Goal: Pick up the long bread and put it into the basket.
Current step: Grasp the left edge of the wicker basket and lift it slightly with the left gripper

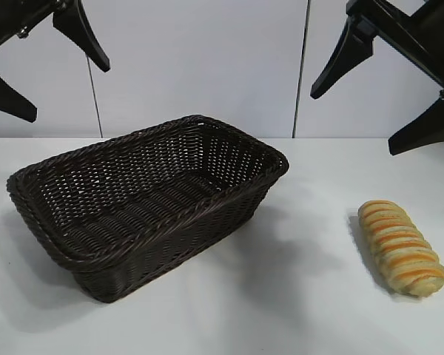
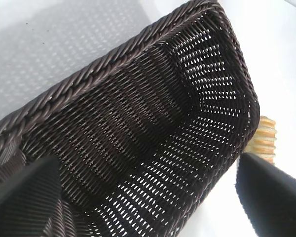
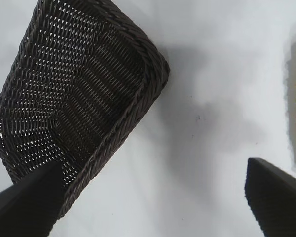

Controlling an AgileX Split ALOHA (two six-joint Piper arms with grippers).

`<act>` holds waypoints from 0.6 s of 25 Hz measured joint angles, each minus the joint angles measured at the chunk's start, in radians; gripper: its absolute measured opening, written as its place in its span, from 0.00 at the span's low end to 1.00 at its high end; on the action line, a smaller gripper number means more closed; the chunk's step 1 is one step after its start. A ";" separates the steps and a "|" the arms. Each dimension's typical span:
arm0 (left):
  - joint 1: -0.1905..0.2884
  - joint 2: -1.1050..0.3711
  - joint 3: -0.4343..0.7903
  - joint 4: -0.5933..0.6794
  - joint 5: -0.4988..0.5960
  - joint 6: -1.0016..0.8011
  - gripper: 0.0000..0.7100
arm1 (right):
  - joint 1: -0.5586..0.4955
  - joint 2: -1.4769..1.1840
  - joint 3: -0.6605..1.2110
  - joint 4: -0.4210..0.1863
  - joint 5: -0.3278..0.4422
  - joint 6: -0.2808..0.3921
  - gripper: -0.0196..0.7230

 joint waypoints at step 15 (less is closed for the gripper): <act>-0.043 0.056 0.295 -0.042 -0.183 -0.102 0.98 | 0.000 0.000 0.000 0.000 0.001 0.000 0.96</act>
